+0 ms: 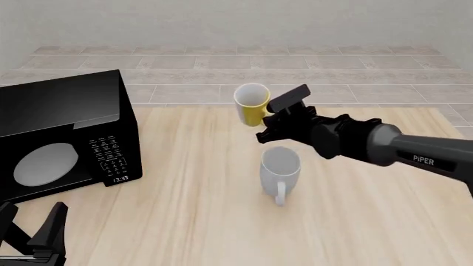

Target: Put the yellow and white mug to the front of the white mug.

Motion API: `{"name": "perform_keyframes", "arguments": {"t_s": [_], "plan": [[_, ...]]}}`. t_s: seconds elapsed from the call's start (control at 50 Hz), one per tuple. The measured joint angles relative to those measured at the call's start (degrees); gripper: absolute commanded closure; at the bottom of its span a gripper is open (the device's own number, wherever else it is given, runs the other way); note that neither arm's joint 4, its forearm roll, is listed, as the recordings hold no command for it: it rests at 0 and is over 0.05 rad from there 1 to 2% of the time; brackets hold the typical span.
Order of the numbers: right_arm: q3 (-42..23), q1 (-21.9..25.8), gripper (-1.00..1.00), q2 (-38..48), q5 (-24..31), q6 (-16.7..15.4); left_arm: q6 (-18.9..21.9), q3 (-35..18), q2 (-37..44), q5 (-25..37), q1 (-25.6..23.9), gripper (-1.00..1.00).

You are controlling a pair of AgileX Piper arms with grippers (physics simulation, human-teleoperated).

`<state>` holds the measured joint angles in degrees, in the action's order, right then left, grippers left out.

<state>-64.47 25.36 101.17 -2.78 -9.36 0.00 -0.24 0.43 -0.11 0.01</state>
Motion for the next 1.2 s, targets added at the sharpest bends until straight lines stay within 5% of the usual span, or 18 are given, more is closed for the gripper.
{"name": "perform_keyframes", "arguments": {"t_s": [0.48, 1.2], "plan": [[-0.2, -6.1, 1.0, 2.8, -1.8, 0.9, 0.0, 0.0, 0.0, 0.0, 0.0, -1.0], [-10.1, -9.9, 1.0, 17.4, -3.1, 3.3, 0.0, 0.0, 0.0, 0.0, 0.0, -1.0]]}}
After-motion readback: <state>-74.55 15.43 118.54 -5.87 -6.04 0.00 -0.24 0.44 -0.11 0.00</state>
